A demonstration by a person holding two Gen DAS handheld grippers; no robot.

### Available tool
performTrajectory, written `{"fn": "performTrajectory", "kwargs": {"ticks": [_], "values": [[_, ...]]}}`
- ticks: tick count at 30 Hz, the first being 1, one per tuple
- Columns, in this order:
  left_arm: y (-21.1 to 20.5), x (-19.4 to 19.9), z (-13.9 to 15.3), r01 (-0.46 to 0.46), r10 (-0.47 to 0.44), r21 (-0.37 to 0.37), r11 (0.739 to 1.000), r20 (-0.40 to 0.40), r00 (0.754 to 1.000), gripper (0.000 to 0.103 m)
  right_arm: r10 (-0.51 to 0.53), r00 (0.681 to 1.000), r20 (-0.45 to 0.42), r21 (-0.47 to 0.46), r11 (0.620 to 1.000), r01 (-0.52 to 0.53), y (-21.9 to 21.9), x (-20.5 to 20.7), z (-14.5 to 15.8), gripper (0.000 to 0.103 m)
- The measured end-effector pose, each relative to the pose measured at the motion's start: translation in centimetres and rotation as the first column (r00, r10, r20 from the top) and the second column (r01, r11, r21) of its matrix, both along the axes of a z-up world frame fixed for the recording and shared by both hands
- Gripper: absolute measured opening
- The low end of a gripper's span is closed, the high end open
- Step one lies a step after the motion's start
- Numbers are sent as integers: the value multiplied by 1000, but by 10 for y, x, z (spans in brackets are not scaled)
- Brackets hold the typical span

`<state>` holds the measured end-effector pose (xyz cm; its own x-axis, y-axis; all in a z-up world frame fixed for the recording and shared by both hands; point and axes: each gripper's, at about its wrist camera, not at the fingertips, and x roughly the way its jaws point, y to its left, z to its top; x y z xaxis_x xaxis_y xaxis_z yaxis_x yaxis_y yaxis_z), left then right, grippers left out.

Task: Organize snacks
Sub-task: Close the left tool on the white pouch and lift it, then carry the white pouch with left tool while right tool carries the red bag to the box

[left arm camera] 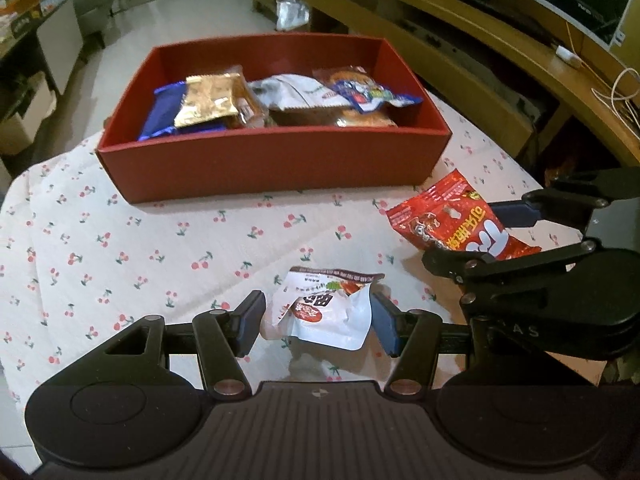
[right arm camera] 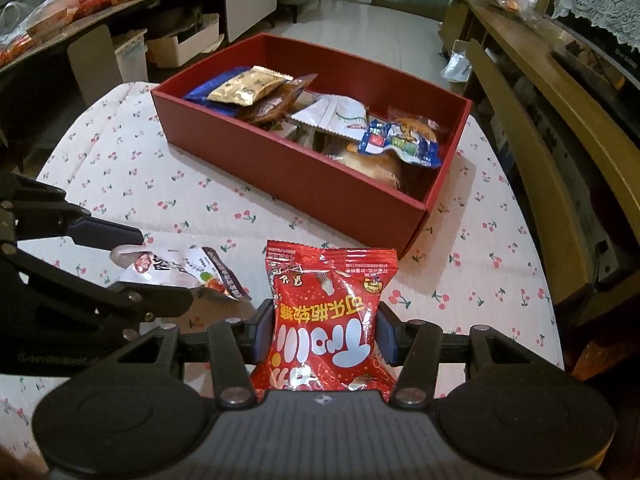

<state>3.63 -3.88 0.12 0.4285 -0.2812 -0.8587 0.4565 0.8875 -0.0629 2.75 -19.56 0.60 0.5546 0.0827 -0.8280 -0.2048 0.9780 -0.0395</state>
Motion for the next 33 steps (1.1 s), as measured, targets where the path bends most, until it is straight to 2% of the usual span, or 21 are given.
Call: {"fn": "performTrajectory", "kwargs": {"ticks": [11,19,30,33], "values": [[7,5,10,-44,45,-22,999,38,998,64,-16,1000,25,12,1000,16,3,4,8,67],[8,6,11,-39,40,-26,999,37,999,64,-20,999,25,13,1000,20,4,5,9,67],[6,8,-15,-22,22,15,1000,-61,998,64,-25,1000,0,10,1000,25,0,6,4,67],[5,11,-23,-21,22,16,1000,-93,995,68,-26,1000,-10,6,1000,26,-1,6,2,67]]}}
